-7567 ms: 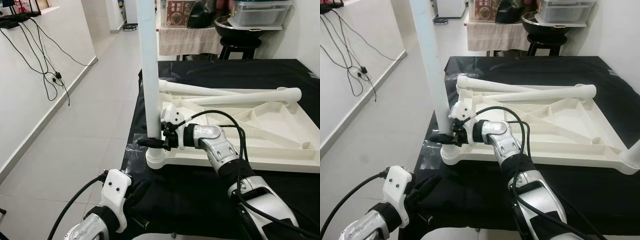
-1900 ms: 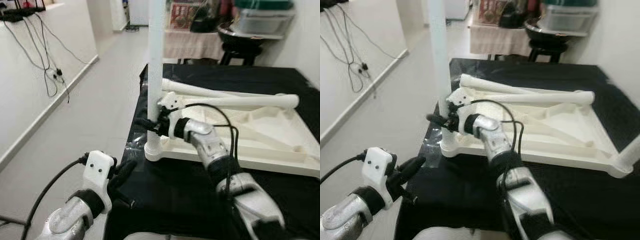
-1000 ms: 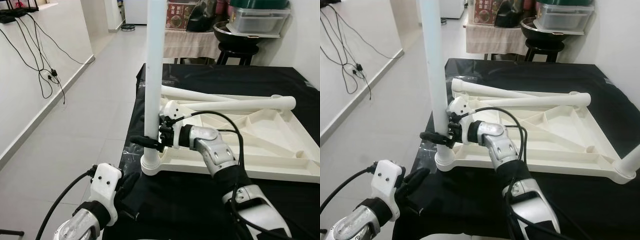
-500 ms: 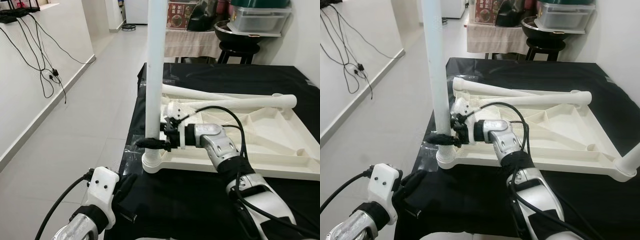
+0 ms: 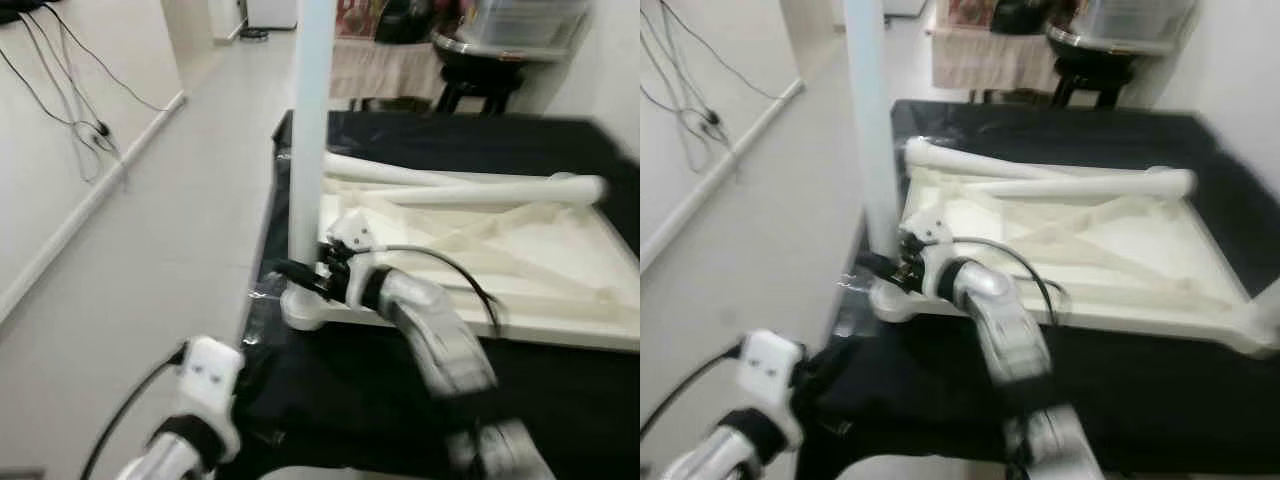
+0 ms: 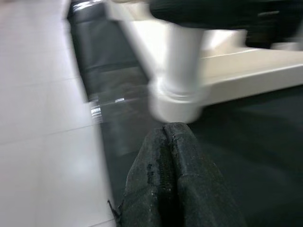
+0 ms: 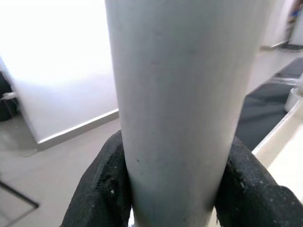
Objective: Building children table
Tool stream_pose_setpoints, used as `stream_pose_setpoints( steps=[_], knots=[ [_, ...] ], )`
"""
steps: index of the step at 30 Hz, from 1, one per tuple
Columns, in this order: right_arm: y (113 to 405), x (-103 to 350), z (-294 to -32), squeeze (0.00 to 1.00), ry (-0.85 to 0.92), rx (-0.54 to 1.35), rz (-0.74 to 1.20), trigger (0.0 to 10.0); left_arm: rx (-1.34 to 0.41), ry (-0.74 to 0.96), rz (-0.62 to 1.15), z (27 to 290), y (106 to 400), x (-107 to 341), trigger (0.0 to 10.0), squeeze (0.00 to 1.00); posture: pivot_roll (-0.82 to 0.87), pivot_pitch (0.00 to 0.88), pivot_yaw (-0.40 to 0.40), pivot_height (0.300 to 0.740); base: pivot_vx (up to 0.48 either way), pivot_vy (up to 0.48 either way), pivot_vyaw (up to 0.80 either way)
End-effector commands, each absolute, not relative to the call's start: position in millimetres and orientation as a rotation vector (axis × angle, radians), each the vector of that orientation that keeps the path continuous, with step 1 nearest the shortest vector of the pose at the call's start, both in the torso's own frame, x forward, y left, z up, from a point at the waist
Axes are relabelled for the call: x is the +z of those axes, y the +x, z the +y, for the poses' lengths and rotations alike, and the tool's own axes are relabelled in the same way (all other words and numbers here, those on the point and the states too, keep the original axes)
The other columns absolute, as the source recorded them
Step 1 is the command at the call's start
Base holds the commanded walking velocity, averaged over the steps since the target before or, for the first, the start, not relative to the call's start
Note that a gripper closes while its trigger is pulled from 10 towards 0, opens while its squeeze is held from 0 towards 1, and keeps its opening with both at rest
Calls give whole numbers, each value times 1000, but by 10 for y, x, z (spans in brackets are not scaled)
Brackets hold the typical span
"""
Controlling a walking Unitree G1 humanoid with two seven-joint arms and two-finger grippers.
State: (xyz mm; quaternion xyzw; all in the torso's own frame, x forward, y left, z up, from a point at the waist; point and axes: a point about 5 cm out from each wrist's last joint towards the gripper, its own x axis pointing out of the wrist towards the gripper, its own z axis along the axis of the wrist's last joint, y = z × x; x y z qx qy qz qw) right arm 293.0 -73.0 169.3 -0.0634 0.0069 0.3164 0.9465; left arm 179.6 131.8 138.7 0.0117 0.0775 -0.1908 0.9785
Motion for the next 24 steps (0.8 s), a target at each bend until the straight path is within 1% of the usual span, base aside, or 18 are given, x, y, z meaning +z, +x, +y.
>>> stream_pose_setpoints(
  steps=[1,2,4,5,6,7,8,9,11,12,13,14,15,16,18,19,22,24],
  knots=[
    [2893,1464,-811,0,-206,613,147,0,-386,49,158,1335,1805,1387,10000,0,53,181,0,740,0,0,0],
    [2971,1449,-823,0,-197,618,151,0,-391,66,157,1326,1806,1387,10000,0,61,175,-8,740,0,0,0],
    [2971,1449,-823,0,-197,618,151,0,-391,66,157,1326,1806,1387,10000,0,61,175,-8,740,0,0,0],
    [3001,1437,-833,0,-190,621,160,10000,-387,79,152,1321,1806,1390,10000,0,62,169,-11,740,0,0,0],
    [3009,1464,-821,0,-164,670,152,10000,-365,87,146,1326,1804,1391,10000,0,65,162,-15,740,0,0,0],
    [3009,1464,-821,0,-164,670,152,10000,-365,87,146,1326,1804,1391,10000,0,65,162,-15,740,0,0,0],
    [3015,1500,-815,1000,-130,713,145,10000,-344,91,140,1335,1802,1394,10000,0,67,159,-15,740,0,0,0],
    [3015,1500,-815,1000,-130,713,145,10000,-344,91,140,1335,1802,1394,10000,0,67,159,-15,740,0,0,0],
    [3030,1641,-772,1000,-7,962,97,10000,-310,81,120,1344,1818,1395,10000,0,74,139,-22,740,0,0,0],
    [3030,1641,-772,1000,-7,962,97,10000,-310,81,120,1344,1818,1395,10000,0,74,139,-22,740,0,0,0],
    [3057,1688,-818,298,-35,1039,79,10000,-306,72,102,1349,1836,1396,10000,0,74,130,-22,740,0,0,0],
    [3092,1721,-873,0,-84,1105,69,10000,-303,69,93,1354,1852,1392,10000,0,75,128,-22,740,0,0,0],
    [3122,1741,-910,0,-109,1164,72,10000,-302,69,87,1360,1874,1389,10000,0,67,120,-22,740,0,0,0],
    [3122,1741,-910,0,-109,1164,72,10000,-302,69,87,1360,1874,1389,10000,0,67,120,-22,740,0,0,0],
    [3176,1730,-974,0,-154,1292,116,10000,-329,76,82,1338,1921,1375,10000,0,66,107,-23,740,0,0,0],
    [3176,1730,-974,0,-154,1292,116,10000,-329,76,82,1338,1921,1375,10000,0,66,107,-23,740,0,0,0],
    [3204,1711,-1009,0,-142,1375,153,10000,-346,82,81,1321,1945,1365,10000,0,63,103,-23,740,0,0,0],
    [3341,1742,-1021,0,-122,1380,146,10000,-354,80,83,1301,1961,1347,10000,0,69,89,-24,740,0,0,0]
  ],
)
